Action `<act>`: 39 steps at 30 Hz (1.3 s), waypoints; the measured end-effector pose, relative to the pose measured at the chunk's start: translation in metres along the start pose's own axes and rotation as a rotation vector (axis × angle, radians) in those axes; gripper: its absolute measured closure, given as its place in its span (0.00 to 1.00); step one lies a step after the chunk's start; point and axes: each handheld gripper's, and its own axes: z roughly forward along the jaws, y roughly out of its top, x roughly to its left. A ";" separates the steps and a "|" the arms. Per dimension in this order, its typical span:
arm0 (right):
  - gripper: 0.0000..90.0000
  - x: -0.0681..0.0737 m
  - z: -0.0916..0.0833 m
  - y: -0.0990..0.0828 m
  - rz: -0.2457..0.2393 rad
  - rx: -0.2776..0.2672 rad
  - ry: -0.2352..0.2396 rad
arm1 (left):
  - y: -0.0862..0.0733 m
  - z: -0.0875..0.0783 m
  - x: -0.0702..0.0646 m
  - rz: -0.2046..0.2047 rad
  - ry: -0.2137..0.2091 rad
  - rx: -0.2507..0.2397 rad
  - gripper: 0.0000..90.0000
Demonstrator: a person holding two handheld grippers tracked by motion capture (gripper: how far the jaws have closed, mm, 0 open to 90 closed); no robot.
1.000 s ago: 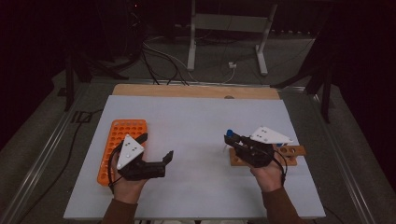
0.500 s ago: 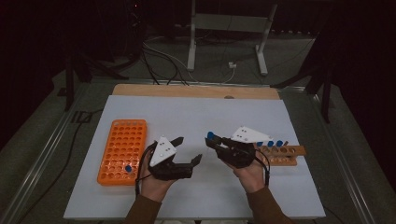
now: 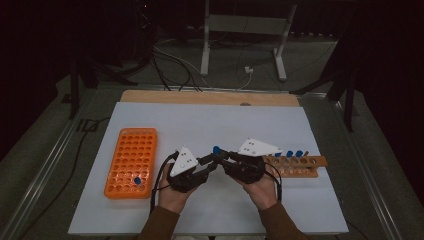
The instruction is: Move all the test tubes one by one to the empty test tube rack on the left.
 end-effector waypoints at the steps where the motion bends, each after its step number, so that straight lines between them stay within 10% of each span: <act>1: 0.85 0.000 0.000 0.000 0.001 -0.001 0.002 | 0.000 0.000 0.001 -0.004 -0.006 -0.001 0.85; 7: 0.84 -0.001 0.000 0.000 0.004 -0.004 0.017 | -0.001 -0.002 0.002 -0.001 -0.010 -0.005 0.87; 15: 0.42 -0.008 -0.015 0.001 -0.002 -0.013 0.024 | -0.004 -0.010 0.010 -0.035 0.037 0.009 0.87; 25: 0.04 -0.022 -0.033 -0.007 0.003 -0.018 -0.096 | -0.005 -0.040 0.019 -0.048 0.059 -0.013 0.87; 39: 0.00 -0.044 -0.063 -0.025 0.009 -0.006 -0.170 | -0.007 -0.091 0.050 -0.068 0.190 -0.047 0.87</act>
